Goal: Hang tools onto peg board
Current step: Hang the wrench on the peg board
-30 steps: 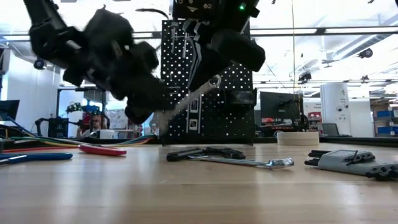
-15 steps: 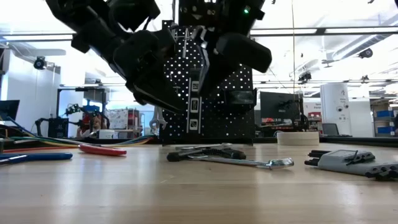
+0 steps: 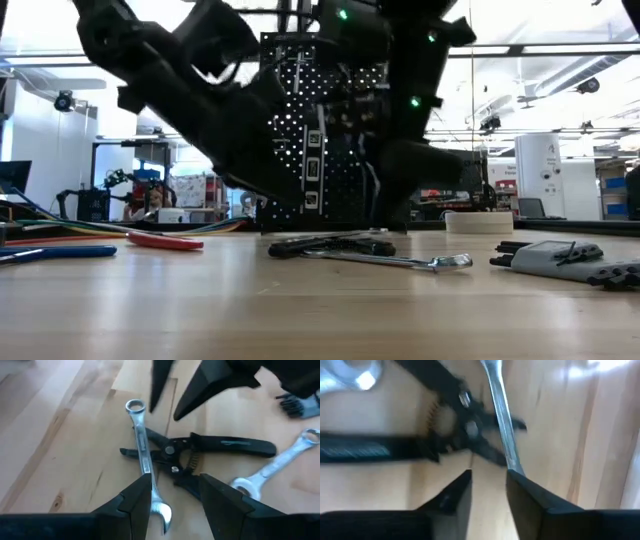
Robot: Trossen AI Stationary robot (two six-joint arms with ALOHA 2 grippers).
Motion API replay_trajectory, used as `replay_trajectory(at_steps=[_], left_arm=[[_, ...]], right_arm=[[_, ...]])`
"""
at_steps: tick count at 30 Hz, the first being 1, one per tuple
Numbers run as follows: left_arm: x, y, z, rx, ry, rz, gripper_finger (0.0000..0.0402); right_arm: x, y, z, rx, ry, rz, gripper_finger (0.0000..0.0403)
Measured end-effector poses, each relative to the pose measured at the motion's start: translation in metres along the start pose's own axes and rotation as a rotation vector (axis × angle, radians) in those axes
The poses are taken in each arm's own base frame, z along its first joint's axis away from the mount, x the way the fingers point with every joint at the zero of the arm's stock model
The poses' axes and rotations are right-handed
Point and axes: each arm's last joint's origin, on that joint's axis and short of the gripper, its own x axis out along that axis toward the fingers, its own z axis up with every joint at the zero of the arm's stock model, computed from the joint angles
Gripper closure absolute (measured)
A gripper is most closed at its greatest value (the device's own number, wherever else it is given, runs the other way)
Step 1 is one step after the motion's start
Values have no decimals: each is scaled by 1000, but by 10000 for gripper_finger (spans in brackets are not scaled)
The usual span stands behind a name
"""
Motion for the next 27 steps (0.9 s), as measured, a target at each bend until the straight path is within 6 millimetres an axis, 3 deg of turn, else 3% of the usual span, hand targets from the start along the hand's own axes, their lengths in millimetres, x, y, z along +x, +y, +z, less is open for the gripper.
replay_trajectory(at_steps=[5, 9, 15, 20, 23, 27], left_arm=[[20, 9, -4, -6, 30, 33, 247], [37, 16, 0, 2, 52, 60, 247], [59, 25, 5, 12, 152, 68, 247], [71, 25, 4, 8, 227, 37, 253], [72, 25, 4, 2, 243, 37, 287], [72, 26, 3, -1, 246, 33, 373]], right_arm=[[0, -7, -13, 37, -53, -10, 217], [-10, -10, -12, 22, -148, -15, 189], [-7, -17, -10, 25, -192, 66, 193], [9, -24, -13, 29, -147, 86, 209], [18, -26, -15, 33, -128, 106, 220], [24, -28, -16, 32, -118, 120, 242]])
